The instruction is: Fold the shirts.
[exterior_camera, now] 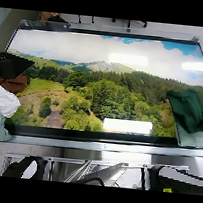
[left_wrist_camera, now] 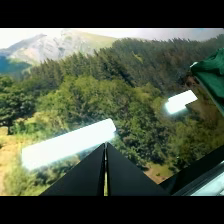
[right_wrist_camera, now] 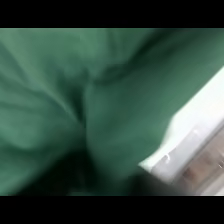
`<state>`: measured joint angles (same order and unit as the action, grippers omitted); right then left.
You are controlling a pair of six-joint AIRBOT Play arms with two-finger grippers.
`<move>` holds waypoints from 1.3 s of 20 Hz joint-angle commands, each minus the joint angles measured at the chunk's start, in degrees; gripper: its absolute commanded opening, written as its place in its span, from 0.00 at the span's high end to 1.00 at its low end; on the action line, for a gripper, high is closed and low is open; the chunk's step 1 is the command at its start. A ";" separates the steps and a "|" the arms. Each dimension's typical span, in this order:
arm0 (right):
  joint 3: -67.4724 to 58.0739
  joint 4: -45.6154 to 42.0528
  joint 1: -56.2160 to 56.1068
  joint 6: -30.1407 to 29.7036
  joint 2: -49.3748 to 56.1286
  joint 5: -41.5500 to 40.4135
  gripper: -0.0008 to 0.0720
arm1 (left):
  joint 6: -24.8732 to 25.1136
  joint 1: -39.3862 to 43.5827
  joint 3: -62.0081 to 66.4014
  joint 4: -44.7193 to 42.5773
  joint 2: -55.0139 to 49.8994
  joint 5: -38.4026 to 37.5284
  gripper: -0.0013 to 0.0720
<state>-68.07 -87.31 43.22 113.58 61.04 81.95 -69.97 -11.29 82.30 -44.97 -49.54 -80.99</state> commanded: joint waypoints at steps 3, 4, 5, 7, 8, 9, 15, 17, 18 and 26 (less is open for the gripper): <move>1.11 -1.11 0.00 -3.45 3.78 2.95 0.01 | 0.09 -0.04 -0.02 0.00 0.00 0.24 0.96; -0.24 -0.92 -0.02 -3.50 3.78 3.06 0.01 | 0.09 -0.04 -0.02 0.00 0.00 0.33 0.96; -2.38 -0.44 -0.13 -4.55 3.65 3.67 0.01 | 0.09 -0.04 -0.02 0.00 0.00 0.48 0.96; -8.11 0.13 -0.20 -5.79 3.34 6.67 0.01 | 0.07 -0.04 -0.02 0.04 0.00 0.50 0.96; -11.23 0.63 -0.24 -5.77 2.84 8.61 0.01 | 0.07 -0.04 -0.02 0.04 0.00 0.50 0.96; -13.60 2.12 -0.33 -5.81 1.99 9.62 0.02 | 0.07 -0.04 -0.02 0.04 0.00 0.48 0.96; -17.03 12.72 -10.03 -7.10 -6.80 0.46 0.06 | 0.07 -0.04 -0.02 0.04 0.00 0.44 0.96; -16.94 14.69 -17.42 -10.10 -7.32 -1.60 0.85 | 0.07 -0.04 -0.02 0.02 0.00 0.46 0.96; -16.39 14.62 -21.99 -10.40 -7.32 -2.56 0.96 | 0.04 -0.04 -0.02 -0.09 0.00 0.37 0.96; 12.59 13.20 -54.47 -15.26 -14.16 -11.04 0.96 | -6.64 11.08 -24.35 -0.35 13.20 3.52 0.96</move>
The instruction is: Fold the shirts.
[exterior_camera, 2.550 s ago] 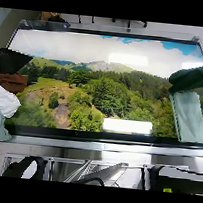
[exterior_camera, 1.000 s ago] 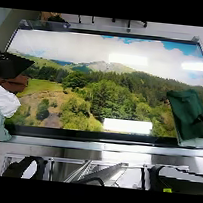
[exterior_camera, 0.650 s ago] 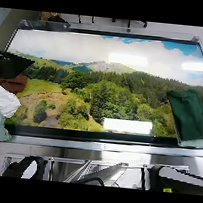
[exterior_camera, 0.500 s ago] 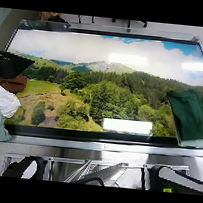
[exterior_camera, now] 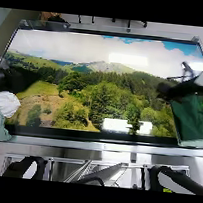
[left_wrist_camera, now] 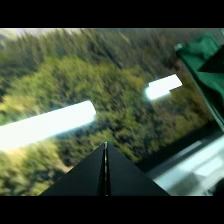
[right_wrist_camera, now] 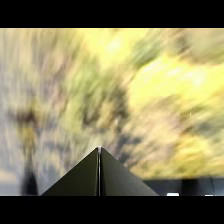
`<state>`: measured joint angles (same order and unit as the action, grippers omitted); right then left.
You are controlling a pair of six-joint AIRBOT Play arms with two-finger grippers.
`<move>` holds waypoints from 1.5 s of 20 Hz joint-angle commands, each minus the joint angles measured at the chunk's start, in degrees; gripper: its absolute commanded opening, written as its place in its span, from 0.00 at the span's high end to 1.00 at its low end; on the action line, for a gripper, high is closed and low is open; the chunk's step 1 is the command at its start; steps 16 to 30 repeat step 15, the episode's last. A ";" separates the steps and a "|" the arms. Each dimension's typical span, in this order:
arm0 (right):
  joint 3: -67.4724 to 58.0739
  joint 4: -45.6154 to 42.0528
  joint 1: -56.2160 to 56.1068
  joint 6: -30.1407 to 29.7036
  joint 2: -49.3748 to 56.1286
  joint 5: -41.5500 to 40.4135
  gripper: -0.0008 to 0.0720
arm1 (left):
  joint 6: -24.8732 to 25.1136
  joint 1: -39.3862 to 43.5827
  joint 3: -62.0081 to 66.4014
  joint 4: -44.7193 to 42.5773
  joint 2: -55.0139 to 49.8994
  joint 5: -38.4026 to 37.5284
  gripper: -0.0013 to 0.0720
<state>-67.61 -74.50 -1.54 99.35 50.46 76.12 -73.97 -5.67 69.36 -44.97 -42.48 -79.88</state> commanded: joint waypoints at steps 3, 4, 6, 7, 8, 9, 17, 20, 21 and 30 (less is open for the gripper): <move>21.81 5.84 -12.48 -2.75 -6.16 -10.75 0.96 | -8.63 13.66 -26.99 -2.16 13.29 9.70 0.96; 22.80 6.56 -12.48 -3.41 -6.14 -11.37 0.96 | -9.94 15.69 -30.51 -1.81 14.82 11.76 0.96; 23.61 6.84 -12.48 -3.41 -6.12 -11.39 0.96 | -11.10 18.93 -34.47 -1.84 17.25 14.99 0.96; 23.61 6.86 -12.48 -3.39 -6.03 -11.04 0.96 | -11.82 20.02 -35.56 -1.84 18.21 16.20 0.96; 23.61 6.86 -12.48 -3.39 -6.05 -10.99 0.96 | -12.98 20.85 -36.30 -1.84 18.95 17.07 0.96; 23.61 6.84 -12.48 -3.39 -6.03 -10.99 0.96 | -13.73 21.38 -36.63 -1.88 19.45 17.07 0.96; 23.61 6.84 -12.48 -3.39 -6.03 -11.02 0.96 | -14.01 21.51 -36.61 -1.40 19.63 16.87 0.96; 23.61 6.84 -12.48 -3.39 -6.03 -11.02 0.96 | -14.01 21.51 -36.61 -1.40 19.63 16.87 0.96; 23.61 6.84 -12.48 -3.39 -6.03 -11.02 0.96 | -14.01 21.51 -36.61 -1.40 19.63 16.87 0.96; 23.61 6.84 -12.48 -3.39 -6.03 -11.02 0.96 | -14.01 21.51 -36.61 -1.40 19.63 16.87 0.96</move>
